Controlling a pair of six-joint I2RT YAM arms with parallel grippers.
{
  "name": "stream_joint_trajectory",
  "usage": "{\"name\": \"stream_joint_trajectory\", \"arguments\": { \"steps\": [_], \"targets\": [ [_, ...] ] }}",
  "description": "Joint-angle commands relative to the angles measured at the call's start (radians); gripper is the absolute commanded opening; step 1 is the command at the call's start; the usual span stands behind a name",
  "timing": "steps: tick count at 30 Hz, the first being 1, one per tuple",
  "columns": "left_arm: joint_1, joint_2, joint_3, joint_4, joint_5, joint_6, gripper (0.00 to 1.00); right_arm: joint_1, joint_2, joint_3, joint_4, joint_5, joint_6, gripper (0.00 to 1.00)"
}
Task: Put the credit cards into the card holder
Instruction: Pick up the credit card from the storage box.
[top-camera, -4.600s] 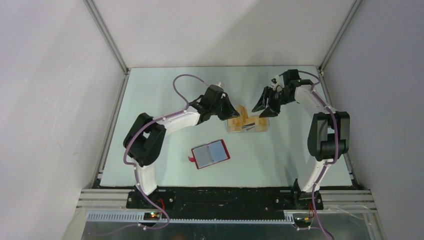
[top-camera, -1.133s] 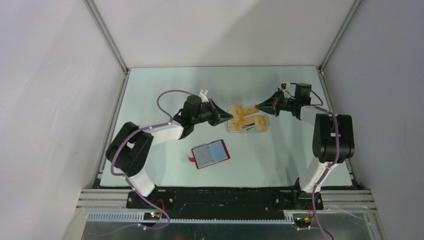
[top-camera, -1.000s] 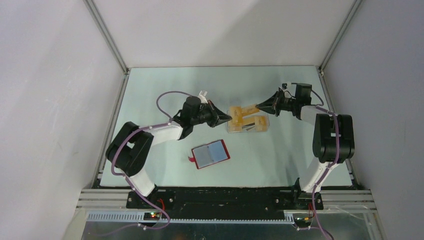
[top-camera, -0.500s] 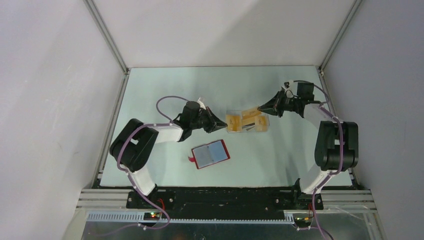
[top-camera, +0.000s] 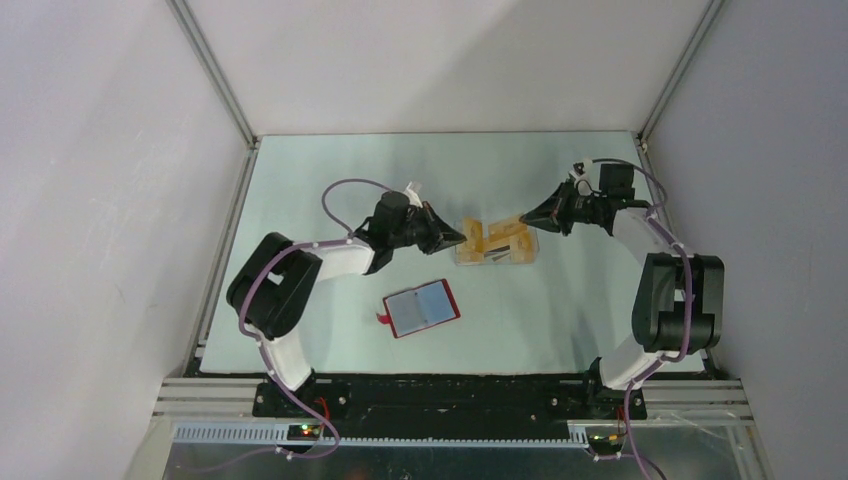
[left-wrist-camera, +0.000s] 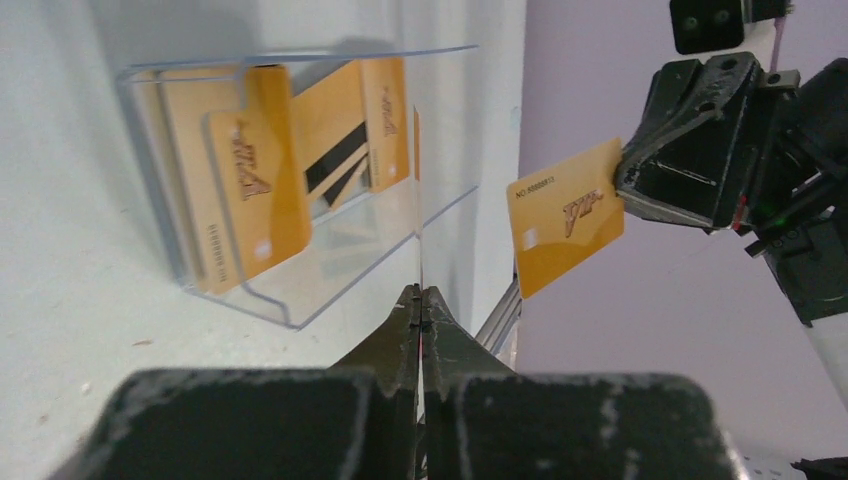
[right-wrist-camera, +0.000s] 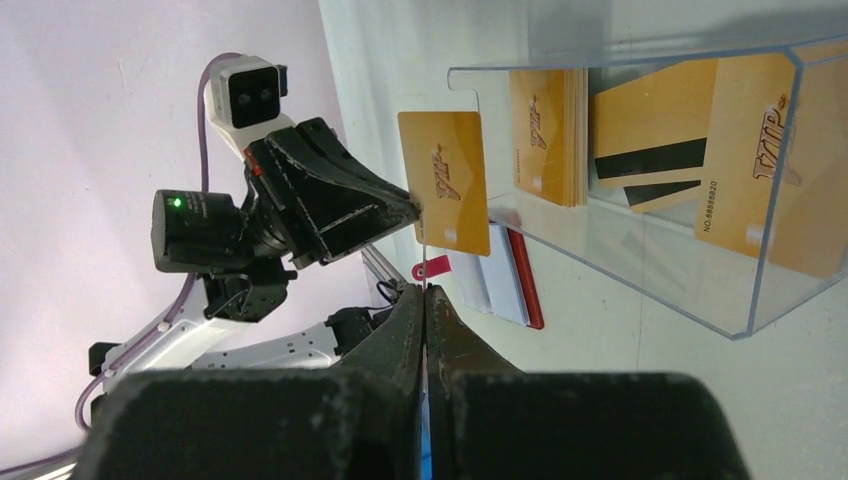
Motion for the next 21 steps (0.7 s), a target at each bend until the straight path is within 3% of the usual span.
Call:
{"name": "stream_joint_trajectory", "arguments": {
  "steps": [1, 21],
  "targets": [
    [-0.031, 0.011, 0.050, 0.027, 0.024, 0.015, 0.00, -0.020, -0.067, 0.034, -0.025, 0.016, -0.023, 0.00],
    [-0.088, 0.094, 0.103, -0.009, 0.026, 0.029, 0.02, -0.025, -0.071, 0.049, -0.079, 0.022, -0.066, 0.00]
  ]
}}
